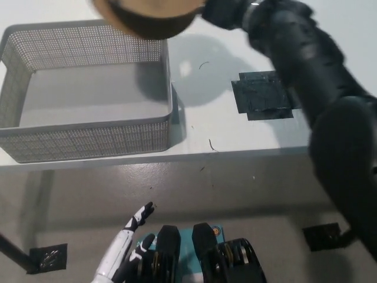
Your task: Use the right hand to pick up a 3d printing filament and place it into a container on the left side
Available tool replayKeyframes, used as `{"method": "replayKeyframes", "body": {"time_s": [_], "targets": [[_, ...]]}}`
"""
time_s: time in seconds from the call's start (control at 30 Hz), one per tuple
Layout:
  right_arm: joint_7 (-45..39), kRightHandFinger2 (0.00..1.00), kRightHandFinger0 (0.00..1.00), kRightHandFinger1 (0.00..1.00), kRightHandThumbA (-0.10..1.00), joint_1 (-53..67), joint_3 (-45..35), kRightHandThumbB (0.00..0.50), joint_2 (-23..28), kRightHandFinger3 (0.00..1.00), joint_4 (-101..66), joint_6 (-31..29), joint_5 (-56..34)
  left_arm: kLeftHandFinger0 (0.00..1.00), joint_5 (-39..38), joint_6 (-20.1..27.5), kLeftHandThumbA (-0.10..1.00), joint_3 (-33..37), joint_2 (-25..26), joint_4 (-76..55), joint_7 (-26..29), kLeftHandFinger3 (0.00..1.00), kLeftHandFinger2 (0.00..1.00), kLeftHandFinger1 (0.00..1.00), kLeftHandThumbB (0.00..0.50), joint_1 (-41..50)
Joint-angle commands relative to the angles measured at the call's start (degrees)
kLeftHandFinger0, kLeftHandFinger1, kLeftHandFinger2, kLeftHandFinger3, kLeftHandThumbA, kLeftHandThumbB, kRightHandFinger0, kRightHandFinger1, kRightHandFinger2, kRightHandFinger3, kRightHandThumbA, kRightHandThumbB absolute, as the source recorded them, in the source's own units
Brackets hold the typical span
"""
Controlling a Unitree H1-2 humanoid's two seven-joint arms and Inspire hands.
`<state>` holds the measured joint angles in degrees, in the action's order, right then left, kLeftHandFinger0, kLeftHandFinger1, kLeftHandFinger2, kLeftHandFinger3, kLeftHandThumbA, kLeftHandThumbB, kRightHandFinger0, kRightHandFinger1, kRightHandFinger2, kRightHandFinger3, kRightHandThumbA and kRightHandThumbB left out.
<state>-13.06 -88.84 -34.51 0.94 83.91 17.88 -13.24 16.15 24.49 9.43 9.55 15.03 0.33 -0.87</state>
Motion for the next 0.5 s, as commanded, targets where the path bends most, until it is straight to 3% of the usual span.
{"method": "replayKeyframes", "body": {"time_s": [0.0, 0.07, 0.13, 0.17, 0.2, 0.23, 0.27, 0.3, 0.33, 0.4, 0.43, 0.47], "targets": [[0.92, 0.66, 0.00, 0.14, -0.10, -7.03, 2.85, 0.102, -1.95, 1.00, -2.19, -3.45, -1.34, 1.00, 0.01, 2.44, 1.00, 0.70, 0.19, -1.67, 1.13, 1.00, 1.00, 1.00, 0.256, 0.11], [4.46, 0.68, 0.00, 0.15, -0.10, -7.15, 5.28, 0.087, -3.13, 1.00, -2.04, -4.77, 0.20, 1.00, 0.00, 2.44, 1.00, 0.84, 0.22, -1.73, 1.08, 1.00, 1.00, 1.00, 0.258, 0.16], [11.63, 0.74, 0.00, 0.16, -0.10, -7.22, 6.91, 0.105, -4.63, 1.00, -2.27, -8.04, 1.28, 1.00, -0.06, 2.44, 1.00, 0.95, 0.26, -1.76, 1.00, 1.00, 1.00, 1.00, 0.256, -0.05], [15.65, 0.80, 0.01, 0.23, -0.10, -7.32, 10.42, 0.122, -5.60, 1.00, -2.36, -9.09, 4.60, 1.00, 0.10, 2.44, 1.00, 0.97, 0.23, -1.88, 0.93, 1.00, 1.00, 1.00, 0.258, -0.16], [18.94, 0.78, 0.00, 0.22, -0.10, -7.32, 13.63, 0.121, -6.47, 1.00, -2.44, -10.15, 7.42, 1.00, 0.28, 2.44, 1.00, 1.02, 0.28, -1.95, 0.90, 1.00, 1.00, 1.00, 0.257, -0.22], [19.73, 0.82, 0.00, 0.29, -0.10, -7.02, 16.46, 0.101, -7.07, 0.98, -2.67, -12.07, 9.53, 1.00, 0.45, 2.43, 1.00, 0.74, 0.11, -1.85, 0.60, 1.00, 1.00, 1.00, 0.264, -0.37], [22.38, 0.74, 0.00, 0.26, -0.10, -7.24, 21.48, 0.128, -7.74, 1.00, -2.73, -11.65, 13.74, 1.00, 0.36, 2.43, 1.00, 0.74, 0.12, -1.73, 0.53, 1.00, 1.00, 1.00, 0.263, -0.64], [23.26, 0.63, 0.00, 0.18, -0.10, -7.41, 22.86, 0.120, -8.43, 0.98, -2.72, -11.13, 14.31, 1.00, 0.44, 2.43, 1.00, 0.66, 0.09, -1.78, 0.23, 1.00, 1.00, 1.00, 0.262, -0.67], [23.01, 0.67, 0.09, 0.28, -0.10, -7.62, 24.13, 0.153, -8.83, 1.00, -2.59, -10.33, 14.45, 1.00, 0.41, 2.43, 1.00, 0.64, -0.01, -1.70, 0.18, 1.00, 1.00, 1.00, 0.265, -0.80], [19.85, 1.00, 0.69, 0.86, 0.05, -7.50, 28.14, 0.235, -9.37, 1.00, -2.26, -9.06, 15.94, 1.00, 0.32, 2.40, 1.00, 0.62, -0.07, -1.82, 0.04, 1.00, 1.00, 1.00, 0.263, -0.83], [18.06, 1.00, 0.96, 1.00, 0.19, -7.26, 30.16, 0.263, -9.47, 1.00, -2.24, -8.98, 16.42, 1.00, 0.40, 2.35, 1.00, 0.61, -0.05, -1.87, 0.02, 1.00, 1.00, 1.00, 0.265, -0.80], [16.60, 1.00, 1.00, 1.00, 0.24, -6.90, 31.41, 0.291, -9.60, 1.00, -2.21, -9.15, 16.59, 1.00, 0.52, 2.25, 1.00, 0.62, -0.08, -1.92, 0.00, 1.00, 1.00, 1.00, 0.265, -0.79]]}}
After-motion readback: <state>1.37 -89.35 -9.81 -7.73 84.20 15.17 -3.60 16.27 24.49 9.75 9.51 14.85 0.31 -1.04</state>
